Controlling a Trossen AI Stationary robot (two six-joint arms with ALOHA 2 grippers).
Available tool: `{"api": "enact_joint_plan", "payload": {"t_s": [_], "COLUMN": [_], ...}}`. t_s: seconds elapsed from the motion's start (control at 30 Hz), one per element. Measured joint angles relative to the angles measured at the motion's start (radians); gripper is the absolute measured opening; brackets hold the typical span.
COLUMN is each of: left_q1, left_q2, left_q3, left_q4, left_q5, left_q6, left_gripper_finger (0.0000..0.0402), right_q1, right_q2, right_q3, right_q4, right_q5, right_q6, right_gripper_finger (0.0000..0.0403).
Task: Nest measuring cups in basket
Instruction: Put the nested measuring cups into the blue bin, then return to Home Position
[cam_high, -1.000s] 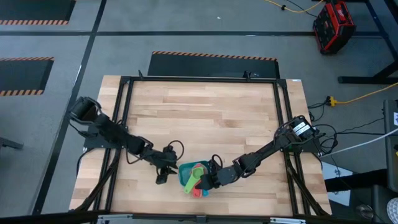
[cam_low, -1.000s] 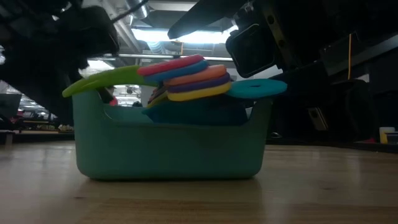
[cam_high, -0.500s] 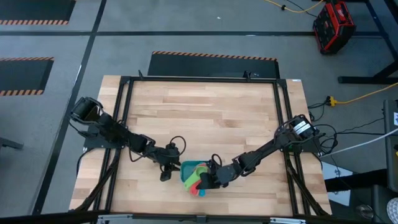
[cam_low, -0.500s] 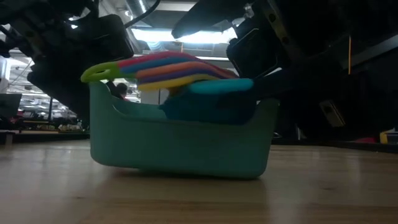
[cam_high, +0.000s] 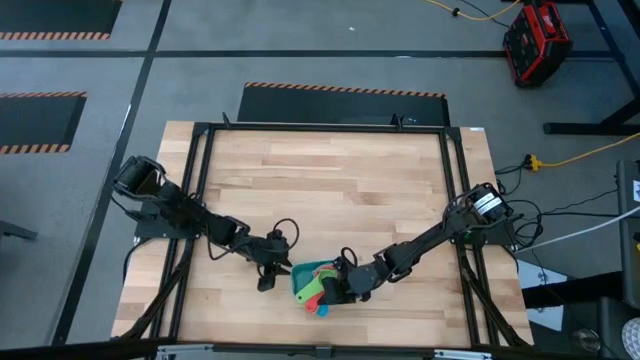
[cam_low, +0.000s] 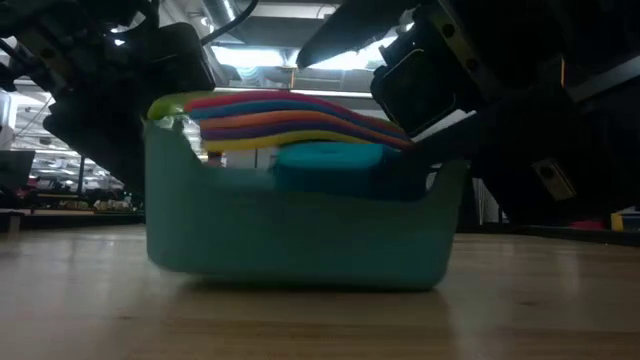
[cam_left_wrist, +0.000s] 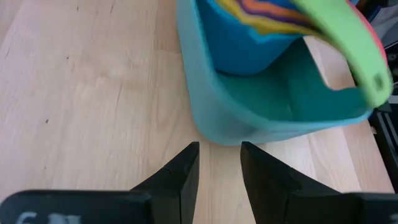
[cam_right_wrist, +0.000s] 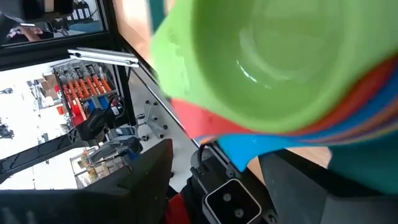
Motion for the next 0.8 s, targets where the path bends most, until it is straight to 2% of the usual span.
{"api": "enact_joint_plan", "payload": {"t_s": [0.63,0.8], "left_q1": [0.0,0.0], "left_q2": [-0.002,-0.053], "left_q3": [0.0,0.0], "left_q4": [-0.002,-0.061], "left_q5": [0.008,0.023], "left_q6": [0.034,0.055], "left_gripper_finger": [0.0112,0.0112], "right_q1": [0.0,0.0], "right_q2": [-0.053,-0.056], "right_q3": [0.0,-0.001], "right_q4": [-0.018,-0.018], "right_q5": [-0.063,-0.086], "right_q6": [0.01,-0.002], "right_gripper_finger": [0.0242,0.0242]}}
